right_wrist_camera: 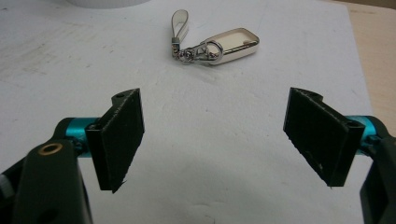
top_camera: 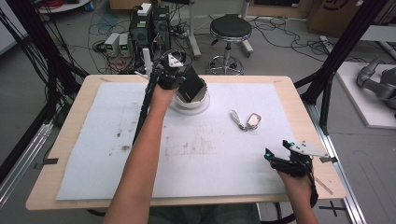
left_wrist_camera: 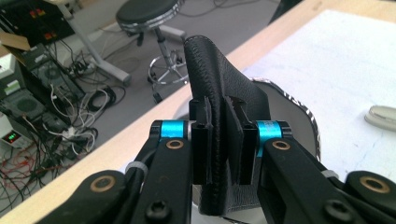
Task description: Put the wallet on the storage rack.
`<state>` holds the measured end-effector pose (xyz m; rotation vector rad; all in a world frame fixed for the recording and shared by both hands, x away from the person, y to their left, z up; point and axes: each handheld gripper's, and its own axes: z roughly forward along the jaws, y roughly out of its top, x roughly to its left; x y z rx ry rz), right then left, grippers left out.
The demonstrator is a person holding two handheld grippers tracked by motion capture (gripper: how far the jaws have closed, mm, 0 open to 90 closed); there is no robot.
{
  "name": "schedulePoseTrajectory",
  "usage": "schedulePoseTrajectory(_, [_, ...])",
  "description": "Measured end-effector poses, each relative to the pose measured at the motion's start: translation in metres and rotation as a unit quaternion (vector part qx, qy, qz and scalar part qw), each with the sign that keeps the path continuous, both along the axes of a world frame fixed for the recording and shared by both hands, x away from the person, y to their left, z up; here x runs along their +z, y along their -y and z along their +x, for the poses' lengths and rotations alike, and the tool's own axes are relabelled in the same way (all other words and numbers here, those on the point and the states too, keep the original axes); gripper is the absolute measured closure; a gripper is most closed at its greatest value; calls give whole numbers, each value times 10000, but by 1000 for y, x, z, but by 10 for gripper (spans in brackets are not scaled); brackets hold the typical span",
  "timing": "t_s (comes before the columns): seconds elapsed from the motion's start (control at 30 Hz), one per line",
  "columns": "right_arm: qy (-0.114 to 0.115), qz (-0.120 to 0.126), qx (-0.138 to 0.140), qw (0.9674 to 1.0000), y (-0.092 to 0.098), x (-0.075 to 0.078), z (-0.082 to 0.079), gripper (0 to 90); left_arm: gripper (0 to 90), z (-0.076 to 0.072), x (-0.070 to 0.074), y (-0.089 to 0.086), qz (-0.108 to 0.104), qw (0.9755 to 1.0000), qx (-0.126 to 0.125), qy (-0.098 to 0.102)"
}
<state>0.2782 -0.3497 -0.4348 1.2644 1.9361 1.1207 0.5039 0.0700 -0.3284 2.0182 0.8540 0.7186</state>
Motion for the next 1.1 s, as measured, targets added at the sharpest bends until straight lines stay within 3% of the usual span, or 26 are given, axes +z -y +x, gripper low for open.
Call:
schedulePoseTrajectory(0.03, [0, 0, 0, 10000, 0, 0, 0, 206, 799, 0, 0, 0, 0, 10000, 0, 0])
schedulePoseTrajectory(0.07, [15, -9, 11, 10000, 0, 0, 0, 206, 783, 2, -7, 4, 58, 9998, -7, -164])
schedulePoseTrajectory(0.13, [16, -9, 23, 10000, -1, 1, -1, 207, 707, 2, -9, 5, 88, 9999, 20, -127])
schedulePoseTrajectory(0.2, [30, -6, 23, 10000, 0, 1, -1, 207, 566, 2, -10, 4, 51, 9999, 76, -139])
schedulePoseTrajectory(0.23, [30, -6, 23, 10000, 0, 1, -1, 207, 566, 1, -10, 4, 58, 9998, 142, -142])
schedulePoseTrajectory(0.27, [22, 3, 17, 10000, 0, 1, -1, 206, 474, -2, -6, 0, 9, 9997, 212, -122])
schedulePoseTrajectory(0.3, [22, 4, 21, 10000, 0, 1, -1, 207, 438, -2, -6, 0, 9, 9997, 212, -122])
schedulePoseTrajectory(0.33, [24, 2, 24, 10000, 0, 1, -1, 207, 382, -9, -1, -5, -143, 9996, 243, -73])
schedulePoseTrajectory(0.37, [24, 2, 24, 10000, 0, 1, -1, 207, 348, -9, -1, -5, -143, 9996, 243, -73])
schedulePoseTrajectory(0.47, [30, -10, 45, 10000, -1, 1, 0, 206, 322, -21, 5, -15, -359, 9992, 190, 8])
schedulePoseTrajectory(0.6, [45, -65, 107, 9999, -6, 2, 2, 207, 271, -45, 7, -33, -658, 9978, 67, 1])
schedulePoseTrajectory(0.63, [36, -55, 104, 9999, -7, 2, 2, 206, 266, -58, 5, -42, -768, 9970, -31, -32])
schedulePoseTrajectory(0.7, [48, -61, 109, 9999, -7, 3, 2, 206, 258, -64, 3, -46, -845, 9964, -68, -41])
schedulePoseTrajectory(0.87, [57, -68, 125, 9999, -10, 3, 4, 206, 225, -100, -12, -69, -1020, 9936, -350, -331])
schedulePoseTrajectory(0.93, [57, -74, 141, 9999, -11, 3, 5, 206, 212, -117, -18, -79, -1004, 9932, -486, -333])
schedulePoseTrajectory(0.97, [46, -74, 148, 9999, -11, 3, 6, 207, 212, -134, -24, -89, -1007, 9927, -594, -307])
schedulePoseTrajectory(1.0, [46, -74, 148, 9999, -11, 3, 6, 207, 211, -134, -24, -89, -1007, 9927, -594, -307])
schedulePoseTrajectory(1.1, [21, -102, 156, 9998, -12, 2, 7, 206, 211, -162, -35, -109, -1249, 9897, -625, -300])
